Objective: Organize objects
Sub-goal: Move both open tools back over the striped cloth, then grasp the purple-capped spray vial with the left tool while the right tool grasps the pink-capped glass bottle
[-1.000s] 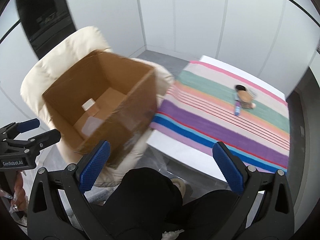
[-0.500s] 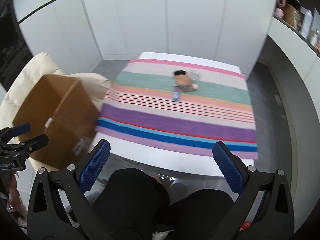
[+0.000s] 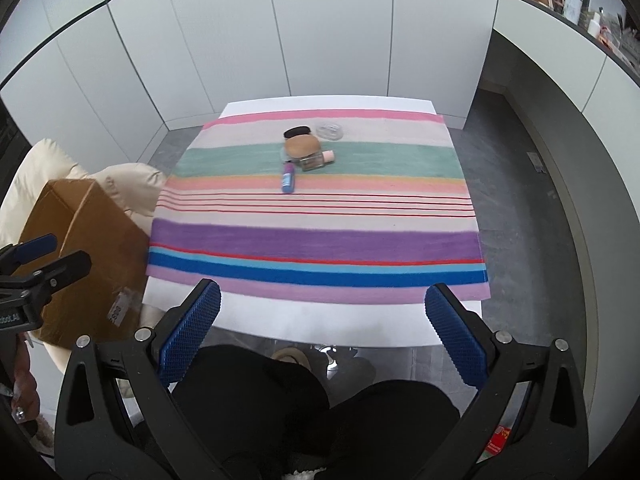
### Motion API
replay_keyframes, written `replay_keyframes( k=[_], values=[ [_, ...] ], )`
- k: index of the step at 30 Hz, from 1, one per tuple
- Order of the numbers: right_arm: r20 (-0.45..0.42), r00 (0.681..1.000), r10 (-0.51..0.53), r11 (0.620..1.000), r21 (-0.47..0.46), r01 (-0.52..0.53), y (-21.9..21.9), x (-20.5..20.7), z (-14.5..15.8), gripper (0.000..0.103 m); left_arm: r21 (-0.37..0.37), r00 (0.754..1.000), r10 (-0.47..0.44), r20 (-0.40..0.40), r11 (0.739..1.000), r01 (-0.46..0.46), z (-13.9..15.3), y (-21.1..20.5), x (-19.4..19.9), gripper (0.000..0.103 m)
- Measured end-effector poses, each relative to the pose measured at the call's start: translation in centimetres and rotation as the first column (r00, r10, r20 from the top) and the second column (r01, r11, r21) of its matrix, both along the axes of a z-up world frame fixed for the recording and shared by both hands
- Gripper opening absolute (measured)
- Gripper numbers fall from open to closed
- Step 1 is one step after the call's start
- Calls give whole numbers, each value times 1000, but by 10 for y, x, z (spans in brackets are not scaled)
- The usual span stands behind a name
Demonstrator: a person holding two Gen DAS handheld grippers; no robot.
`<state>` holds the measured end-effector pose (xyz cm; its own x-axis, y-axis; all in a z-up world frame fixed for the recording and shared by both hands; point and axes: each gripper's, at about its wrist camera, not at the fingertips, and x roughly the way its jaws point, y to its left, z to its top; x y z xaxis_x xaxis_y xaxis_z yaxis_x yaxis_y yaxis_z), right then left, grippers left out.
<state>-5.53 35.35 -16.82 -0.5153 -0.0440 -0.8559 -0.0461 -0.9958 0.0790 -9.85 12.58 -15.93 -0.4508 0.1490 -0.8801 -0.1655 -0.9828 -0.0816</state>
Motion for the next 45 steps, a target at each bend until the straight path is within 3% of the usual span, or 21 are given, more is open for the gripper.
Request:
replay_keyframes(
  k=[8, 17, 21, 24, 28, 32, 33, 34, 35, 43, 45],
  values=[
    [23, 1000, -16, 999, -30, 17, 28, -42, -35, 103, -33, 997, -38, 65, 999, 40, -39, 26, -52, 103],
    [18, 999, 32, 998, -54, -31, 40, -117, -93, 103, -73, 992, -63, 112, 995, 71, -109, 54, -113, 103],
    [17, 998, 59, 998, -30, -59, 35, -165, -127, 103, -40, 986, -46, 163, 998, 53, -145, 63, -137, 102],
    [21, 996, 82, 996, -30, -82, 28, -199, -151, 103, -55, 983, -57, 173, 996, 67, -166, 68, -143, 102],
    [27, 993, 114, 993, -28, -114, 11, -236, -178, 103, -51, 978, -46, 202, 997, 57, -188, 67, -152, 102],
    [2, 993, 118, 992, 41, -118, -4, -265, -196, 103, -10, 979, -18, 205, 1000, 20, -197, 65, -163, 102],
    [9, 992, 123, 991, 55, -124, -7, -271, -202, 94, 6, 979, -14, 203, 1000, 13, -198, 66, -166, 102],
    [22, 991, 135, 989, 59, -136, -9, -275, -207, 70, 16, 979, -14, 201, 1000, 11, -198, 67, -169, 102],
    [43, 988, 150, 987, 52, -152, -10, -279, -213, 62, 24, 980, -12, 198, 1000, 8, -199, 69, -171, 102],
    [38, 996, 77, 996, 38, -79, 30, -251, -215, 63, 84, 985, 7, 172, 996, -22, -203, 99, -199, 102],
    [41, 998, 48, 998, 48, -50, 44, -237, -212, 63, 90, 985, 20, 169, 995, -36, -205, 108, -209, 98]
  ],
)
